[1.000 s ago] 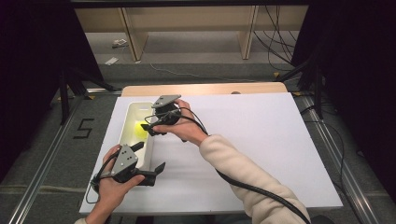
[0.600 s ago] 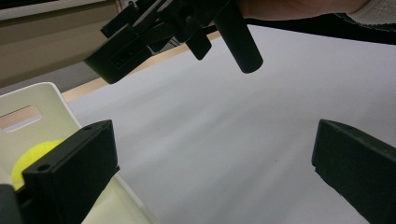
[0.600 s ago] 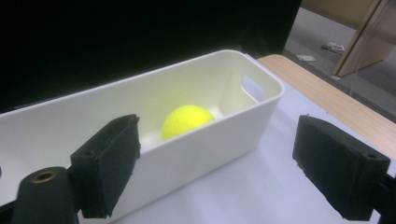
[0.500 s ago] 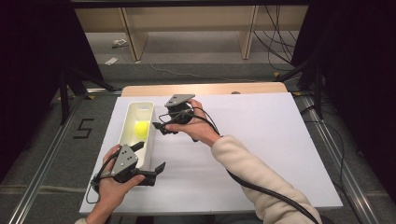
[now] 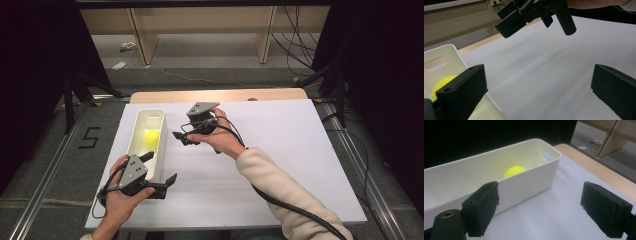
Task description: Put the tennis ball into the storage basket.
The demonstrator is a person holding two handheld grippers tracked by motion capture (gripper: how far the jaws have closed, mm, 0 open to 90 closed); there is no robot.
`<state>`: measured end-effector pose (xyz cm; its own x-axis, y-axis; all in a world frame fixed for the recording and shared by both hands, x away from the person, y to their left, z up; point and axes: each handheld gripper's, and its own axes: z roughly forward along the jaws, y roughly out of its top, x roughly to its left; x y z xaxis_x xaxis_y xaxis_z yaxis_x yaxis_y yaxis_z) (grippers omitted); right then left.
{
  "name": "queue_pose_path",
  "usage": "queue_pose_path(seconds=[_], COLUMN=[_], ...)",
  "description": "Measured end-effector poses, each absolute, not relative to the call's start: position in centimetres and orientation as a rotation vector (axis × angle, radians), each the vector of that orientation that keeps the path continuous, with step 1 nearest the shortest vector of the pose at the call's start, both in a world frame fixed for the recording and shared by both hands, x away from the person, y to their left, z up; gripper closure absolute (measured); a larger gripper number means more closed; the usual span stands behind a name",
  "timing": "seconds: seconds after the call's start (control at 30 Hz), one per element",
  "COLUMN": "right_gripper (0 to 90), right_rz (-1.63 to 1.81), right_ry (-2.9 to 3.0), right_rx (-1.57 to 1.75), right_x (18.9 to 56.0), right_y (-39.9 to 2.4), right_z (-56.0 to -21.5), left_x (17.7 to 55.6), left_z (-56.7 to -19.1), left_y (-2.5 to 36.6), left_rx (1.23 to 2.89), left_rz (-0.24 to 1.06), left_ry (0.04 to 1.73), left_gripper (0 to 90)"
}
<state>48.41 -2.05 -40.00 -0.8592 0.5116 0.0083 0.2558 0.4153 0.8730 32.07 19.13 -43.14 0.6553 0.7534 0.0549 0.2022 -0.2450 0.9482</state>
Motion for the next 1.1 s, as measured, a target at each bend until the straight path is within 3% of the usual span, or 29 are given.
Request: queue_pose_path(seconds=[1.1], right_gripper=[15.6], right_rz=[1.394], right_ry=[2.341], right_rx=[0.776], right_x=[47.9], right_y=[-8.5], right_z=[-40.8], left_x=[32.1], left_z=[-43.1], left_y=[19.1], left_rx=[1.78], left_rz=[0.632], left_ry=[0.771], left_gripper=[0.0])
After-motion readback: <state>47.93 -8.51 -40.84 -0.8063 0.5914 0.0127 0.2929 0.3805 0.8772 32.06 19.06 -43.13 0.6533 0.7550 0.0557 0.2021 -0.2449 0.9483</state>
